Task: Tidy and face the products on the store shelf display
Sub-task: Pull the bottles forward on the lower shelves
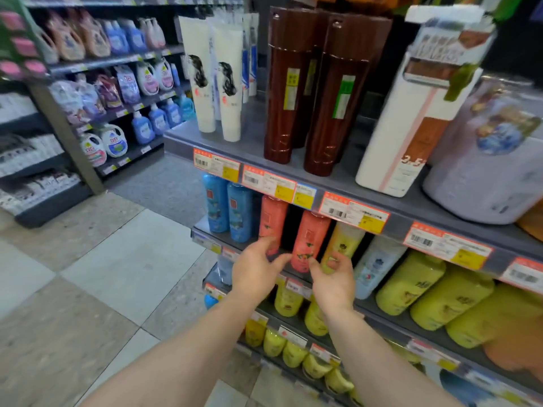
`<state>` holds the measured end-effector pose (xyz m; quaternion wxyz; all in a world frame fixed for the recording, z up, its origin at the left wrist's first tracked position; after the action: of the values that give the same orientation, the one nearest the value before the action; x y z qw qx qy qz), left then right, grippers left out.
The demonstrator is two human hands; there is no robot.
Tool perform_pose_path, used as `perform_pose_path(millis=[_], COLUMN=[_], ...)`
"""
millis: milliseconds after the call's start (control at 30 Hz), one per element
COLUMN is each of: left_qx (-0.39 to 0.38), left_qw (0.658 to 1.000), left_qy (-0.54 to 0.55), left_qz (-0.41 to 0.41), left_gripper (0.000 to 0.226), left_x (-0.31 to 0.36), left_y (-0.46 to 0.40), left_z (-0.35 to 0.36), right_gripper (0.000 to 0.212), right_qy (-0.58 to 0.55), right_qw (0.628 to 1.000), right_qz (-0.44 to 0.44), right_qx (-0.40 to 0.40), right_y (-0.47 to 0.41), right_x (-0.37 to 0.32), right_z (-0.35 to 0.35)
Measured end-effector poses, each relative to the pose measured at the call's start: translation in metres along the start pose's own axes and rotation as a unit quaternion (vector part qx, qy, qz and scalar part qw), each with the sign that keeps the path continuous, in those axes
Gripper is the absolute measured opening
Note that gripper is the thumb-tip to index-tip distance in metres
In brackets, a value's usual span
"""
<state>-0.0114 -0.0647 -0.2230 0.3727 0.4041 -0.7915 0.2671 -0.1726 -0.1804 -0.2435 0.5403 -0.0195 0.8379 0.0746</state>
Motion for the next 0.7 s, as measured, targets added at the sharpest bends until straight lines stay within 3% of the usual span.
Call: perform_pose_path(millis=[167, 433, 567, 700], left_qx=[0.035, 0.052, 0.068, 0.007], left_qw=[0.999, 0.994, 0.993, 0.997], left_qy=[0.005, 0.022, 0.007, -0.007], left_qz=[-0.028, -0.095, -0.097, -0.08], left_gripper=[0.045, 0.048, 0.055, 0.073], left_x=[-0.01, -0.08, -0.117, -0.145], left_y=[-0.017, -0.06, -0.102, -0.144], left_z=[-0.032, -0.063, -0.081, -0.081], right_gripper=[0.039, 0.051, 0.04, 0.026], right_qy=[-0.023, 0.012, 0.008, 0.021], right_qw=[0.999, 0.999, 1.0, 0.997], right_qz=[-0.015, -0.022, 0.016, 0.058], right_qx=[-0.024, -0.046, -0.008, 0.044], right_y=[0.003, 0.007, 0.01, 0.034], right_x=[-0.025, -0.029, -0.024, -0.013], right_z=[0.027, 0.086, 0.121, 0.155])
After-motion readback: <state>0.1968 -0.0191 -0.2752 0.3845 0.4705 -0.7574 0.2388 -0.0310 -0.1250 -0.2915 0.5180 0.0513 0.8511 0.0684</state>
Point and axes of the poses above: each hand's wrist, its own y-axis away from the middle knuckle, its own z-axis out of the palm, x = y × z, the point moved 9 cm from there along -y, towards the middle knuckle, and after that the axes turned 8 degrees about x, right-handed, at the moved point
